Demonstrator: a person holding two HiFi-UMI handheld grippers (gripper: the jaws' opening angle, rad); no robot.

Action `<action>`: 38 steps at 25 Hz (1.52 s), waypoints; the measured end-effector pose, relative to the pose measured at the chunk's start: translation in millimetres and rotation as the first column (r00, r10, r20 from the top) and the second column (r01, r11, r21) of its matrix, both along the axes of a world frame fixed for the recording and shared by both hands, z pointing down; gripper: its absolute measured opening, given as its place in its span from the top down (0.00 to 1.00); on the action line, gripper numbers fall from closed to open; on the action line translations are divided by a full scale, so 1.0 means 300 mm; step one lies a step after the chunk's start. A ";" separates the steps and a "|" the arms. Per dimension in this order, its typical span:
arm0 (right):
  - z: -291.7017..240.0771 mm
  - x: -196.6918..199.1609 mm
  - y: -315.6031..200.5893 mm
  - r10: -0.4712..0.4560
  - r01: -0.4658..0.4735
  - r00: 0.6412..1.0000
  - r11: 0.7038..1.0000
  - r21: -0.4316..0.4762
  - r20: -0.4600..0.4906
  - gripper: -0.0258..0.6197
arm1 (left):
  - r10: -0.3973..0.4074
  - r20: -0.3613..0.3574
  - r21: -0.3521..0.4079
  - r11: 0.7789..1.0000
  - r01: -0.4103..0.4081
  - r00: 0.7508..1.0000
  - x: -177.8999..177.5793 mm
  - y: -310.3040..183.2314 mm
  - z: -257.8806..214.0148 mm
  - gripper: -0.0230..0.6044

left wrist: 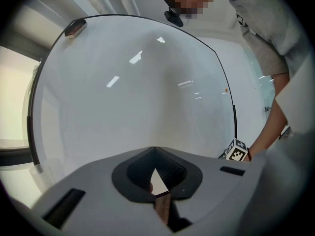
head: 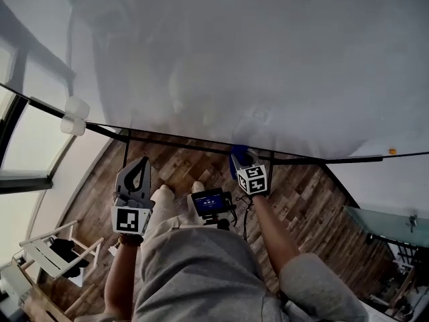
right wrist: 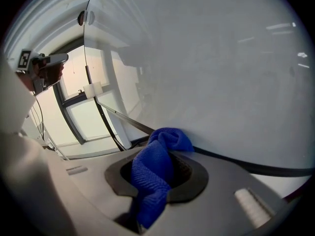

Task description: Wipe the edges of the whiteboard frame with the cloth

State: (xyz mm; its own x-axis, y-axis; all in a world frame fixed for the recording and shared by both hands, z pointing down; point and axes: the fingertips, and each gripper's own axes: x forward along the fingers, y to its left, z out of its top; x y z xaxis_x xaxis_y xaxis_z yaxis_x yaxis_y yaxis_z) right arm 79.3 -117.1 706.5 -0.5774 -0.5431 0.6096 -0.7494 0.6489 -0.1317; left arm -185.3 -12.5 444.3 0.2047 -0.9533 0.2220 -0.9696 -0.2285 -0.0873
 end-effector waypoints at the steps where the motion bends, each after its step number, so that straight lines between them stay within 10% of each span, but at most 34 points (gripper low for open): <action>1: -0.001 0.000 -0.002 0.006 -0.006 1.000 1.000 -0.001 0.002 0.82 | -0.006 -0.004 0.000 1.000 0.006 1.000 -0.006 -0.011 0.003 0.95; 38: 0.008 -0.253 0.033 -0.013 0.013 1.000 1.000 -0.012 -0.017 0.82 | 0.079 -0.068 0.067 0.995 -0.075 0.995 -0.118 -0.086 0.000 0.95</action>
